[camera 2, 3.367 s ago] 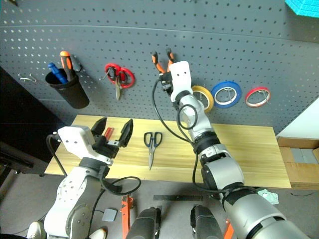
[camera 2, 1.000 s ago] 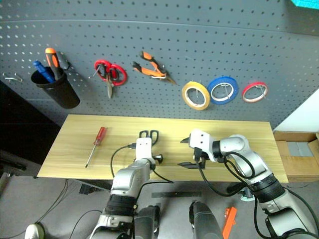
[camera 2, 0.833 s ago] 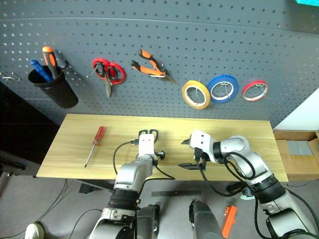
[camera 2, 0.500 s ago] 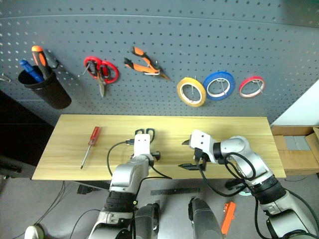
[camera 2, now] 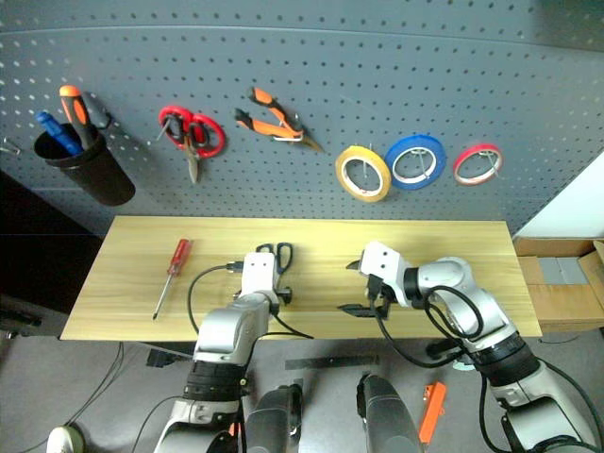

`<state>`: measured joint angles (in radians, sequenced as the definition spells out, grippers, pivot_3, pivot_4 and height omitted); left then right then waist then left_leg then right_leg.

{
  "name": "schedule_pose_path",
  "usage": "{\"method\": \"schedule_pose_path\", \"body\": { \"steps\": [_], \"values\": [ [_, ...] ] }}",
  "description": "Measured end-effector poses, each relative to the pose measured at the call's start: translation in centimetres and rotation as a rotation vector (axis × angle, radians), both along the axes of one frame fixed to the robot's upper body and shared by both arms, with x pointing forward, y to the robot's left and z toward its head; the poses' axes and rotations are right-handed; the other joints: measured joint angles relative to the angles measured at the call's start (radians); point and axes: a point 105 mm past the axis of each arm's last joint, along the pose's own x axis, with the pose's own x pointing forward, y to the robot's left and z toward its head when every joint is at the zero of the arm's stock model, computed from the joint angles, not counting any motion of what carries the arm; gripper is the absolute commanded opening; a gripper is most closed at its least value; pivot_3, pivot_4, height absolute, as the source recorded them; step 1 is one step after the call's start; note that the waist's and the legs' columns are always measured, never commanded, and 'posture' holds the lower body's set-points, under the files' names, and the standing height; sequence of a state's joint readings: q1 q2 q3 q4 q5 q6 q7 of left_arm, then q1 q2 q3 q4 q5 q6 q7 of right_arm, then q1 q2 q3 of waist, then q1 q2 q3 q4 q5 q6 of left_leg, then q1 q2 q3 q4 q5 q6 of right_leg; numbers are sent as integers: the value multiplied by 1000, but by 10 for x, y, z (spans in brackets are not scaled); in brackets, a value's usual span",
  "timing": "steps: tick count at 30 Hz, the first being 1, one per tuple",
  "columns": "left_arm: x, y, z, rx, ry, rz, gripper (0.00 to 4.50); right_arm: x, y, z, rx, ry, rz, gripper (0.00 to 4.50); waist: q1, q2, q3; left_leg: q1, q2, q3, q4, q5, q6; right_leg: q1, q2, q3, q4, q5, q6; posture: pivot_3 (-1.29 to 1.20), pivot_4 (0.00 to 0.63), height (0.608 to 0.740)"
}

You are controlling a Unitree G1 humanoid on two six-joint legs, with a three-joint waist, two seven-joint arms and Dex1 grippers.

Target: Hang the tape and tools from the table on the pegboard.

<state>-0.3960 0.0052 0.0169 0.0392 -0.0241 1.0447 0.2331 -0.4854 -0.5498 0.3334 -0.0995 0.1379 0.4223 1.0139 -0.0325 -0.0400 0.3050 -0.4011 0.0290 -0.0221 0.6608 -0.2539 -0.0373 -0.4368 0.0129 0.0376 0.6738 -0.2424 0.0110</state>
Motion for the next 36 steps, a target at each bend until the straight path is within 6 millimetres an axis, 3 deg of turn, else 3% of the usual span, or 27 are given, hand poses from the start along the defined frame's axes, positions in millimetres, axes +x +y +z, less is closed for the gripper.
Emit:
{"method": "schedule_pose_path", "body": {
  "steps": [8, 20, 36],
  "values": [
    [0, -5, -2, -32, 6, -56, 4500, 2, 2, 1, 16, -9, -16, 4469, 1, 0, 0, 0, 0, 0, 0, 0, -1, 0, -1, 0, 0, -1, 1, -9, 314, 740],
    [-1, -5, -3, -47, 10, -69, 574, 6, 0, 5, 35, -10, -50, 4500, 0, 0, 0, 0, 0, 0, 0, 0, -1, 0, -4, 0, 0, -1, 3, -5, 303, 740],
    [-8, 8, -3, -87, -52, 18, 467, 8, 1, 11, 70, -1, -52, 4500, 0, 0, 0, -2, 1, 0, -1, -1, -3, -2, -5, 0, -1, -1, 3, -6, 277, 740]
  ]
}}
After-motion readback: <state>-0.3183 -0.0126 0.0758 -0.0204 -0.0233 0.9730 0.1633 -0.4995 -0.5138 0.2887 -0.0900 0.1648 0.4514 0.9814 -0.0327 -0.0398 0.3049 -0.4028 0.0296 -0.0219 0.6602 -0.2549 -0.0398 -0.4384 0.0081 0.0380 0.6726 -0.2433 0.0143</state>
